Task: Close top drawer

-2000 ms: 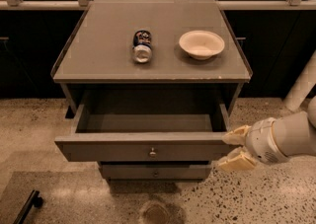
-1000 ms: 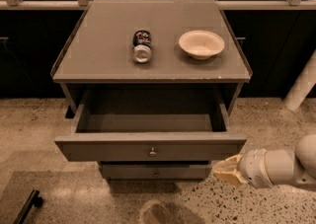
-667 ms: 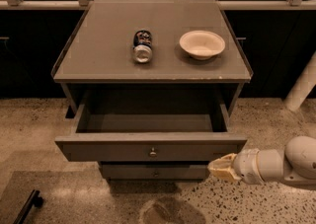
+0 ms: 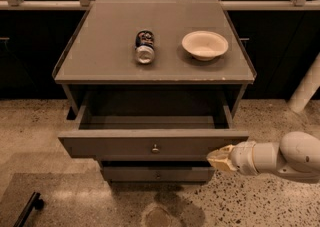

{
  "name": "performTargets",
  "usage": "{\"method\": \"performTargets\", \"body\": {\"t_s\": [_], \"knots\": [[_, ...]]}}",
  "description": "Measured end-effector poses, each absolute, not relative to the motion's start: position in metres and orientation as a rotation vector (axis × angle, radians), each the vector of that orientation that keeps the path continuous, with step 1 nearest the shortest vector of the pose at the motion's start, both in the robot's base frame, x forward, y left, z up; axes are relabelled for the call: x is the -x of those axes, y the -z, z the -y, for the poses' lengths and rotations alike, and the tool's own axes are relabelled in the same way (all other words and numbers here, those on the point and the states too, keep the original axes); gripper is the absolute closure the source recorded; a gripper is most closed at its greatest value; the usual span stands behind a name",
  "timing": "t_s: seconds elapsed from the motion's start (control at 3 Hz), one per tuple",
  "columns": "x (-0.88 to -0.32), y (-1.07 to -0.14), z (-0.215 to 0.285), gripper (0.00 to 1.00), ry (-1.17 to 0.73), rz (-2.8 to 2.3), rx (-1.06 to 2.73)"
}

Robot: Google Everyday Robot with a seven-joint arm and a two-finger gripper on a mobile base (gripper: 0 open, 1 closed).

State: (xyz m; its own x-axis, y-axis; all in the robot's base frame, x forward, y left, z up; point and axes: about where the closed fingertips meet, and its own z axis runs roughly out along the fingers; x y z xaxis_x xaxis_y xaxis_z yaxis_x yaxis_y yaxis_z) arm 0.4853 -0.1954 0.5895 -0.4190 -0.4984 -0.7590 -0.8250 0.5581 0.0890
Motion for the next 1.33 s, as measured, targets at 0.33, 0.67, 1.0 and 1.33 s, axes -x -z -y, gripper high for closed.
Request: {"method": "performTargets", "body": {"t_s": [0.33, 0.67, 1.0, 1.33], "knots": [[-0.512, -0.592, 0.189, 1.00, -0.546, -2.068, 1.069], [-0.512, -0.592, 0.189, 1.00, -0.546, -2.067, 1.069], [-0.559, -0.594, 0.172, 1.00, -0.496, -2.024, 1.101], [-0.557, -0.594, 0.172, 1.00, -0.496, -2.024, 1.101]]}}
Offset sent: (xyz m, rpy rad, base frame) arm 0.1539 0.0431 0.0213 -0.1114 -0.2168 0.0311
